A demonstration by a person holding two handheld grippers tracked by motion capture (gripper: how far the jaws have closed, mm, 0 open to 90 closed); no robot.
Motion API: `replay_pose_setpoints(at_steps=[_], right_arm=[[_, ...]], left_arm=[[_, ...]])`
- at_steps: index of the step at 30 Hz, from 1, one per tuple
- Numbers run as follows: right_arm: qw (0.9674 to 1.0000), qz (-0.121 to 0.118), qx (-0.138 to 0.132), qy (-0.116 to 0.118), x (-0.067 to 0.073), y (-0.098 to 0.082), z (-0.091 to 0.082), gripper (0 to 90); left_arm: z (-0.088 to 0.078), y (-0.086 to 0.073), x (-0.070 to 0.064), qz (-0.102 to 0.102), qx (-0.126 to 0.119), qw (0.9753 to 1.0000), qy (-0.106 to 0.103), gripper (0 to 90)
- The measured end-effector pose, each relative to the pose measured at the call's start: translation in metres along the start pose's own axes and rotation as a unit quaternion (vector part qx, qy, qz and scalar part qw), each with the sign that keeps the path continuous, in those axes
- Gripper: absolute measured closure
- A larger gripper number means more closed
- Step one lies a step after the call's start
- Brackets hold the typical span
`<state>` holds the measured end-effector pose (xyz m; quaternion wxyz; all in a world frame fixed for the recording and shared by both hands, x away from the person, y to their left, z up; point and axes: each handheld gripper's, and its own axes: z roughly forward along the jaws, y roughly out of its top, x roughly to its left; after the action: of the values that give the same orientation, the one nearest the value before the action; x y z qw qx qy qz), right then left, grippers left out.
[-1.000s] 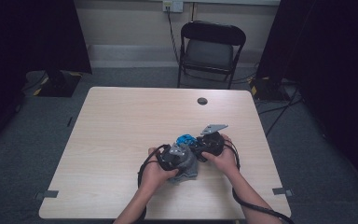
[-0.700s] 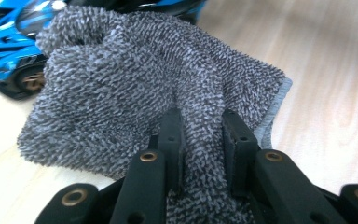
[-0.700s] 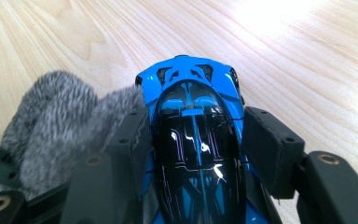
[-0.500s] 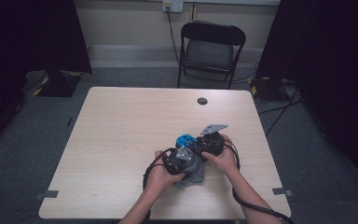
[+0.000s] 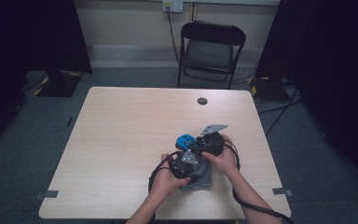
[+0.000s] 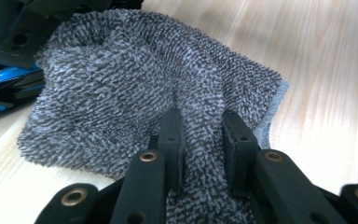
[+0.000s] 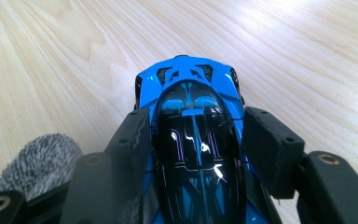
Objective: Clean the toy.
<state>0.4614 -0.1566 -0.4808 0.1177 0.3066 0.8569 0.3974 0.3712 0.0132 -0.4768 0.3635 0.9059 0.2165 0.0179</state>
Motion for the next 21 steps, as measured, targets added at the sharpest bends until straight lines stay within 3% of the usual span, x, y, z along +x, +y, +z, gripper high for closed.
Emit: replay_pose_setpoints(at_steps=[4,5,21], right_arm=[[1.0,0.0,0.0,0.0,0.0,0.0,0.0,42.7],[1.0,0.0,0.0,0.0,0.0,0.0,0.0,42.7],[1.0,0.0,0.0,0.0,0.0,0.0,0.0,42.7]], left_arm=[[0.001,0.002,-0.004,0.013,0.006,0.9999,-0.006,72.8],[0.003,0.002,-0.006,0.006,0.0,1.0,-0.006,72.8],[0.011,0.008,-0.02,0.021,-0.004,0.9994,-0.028,72.8]])
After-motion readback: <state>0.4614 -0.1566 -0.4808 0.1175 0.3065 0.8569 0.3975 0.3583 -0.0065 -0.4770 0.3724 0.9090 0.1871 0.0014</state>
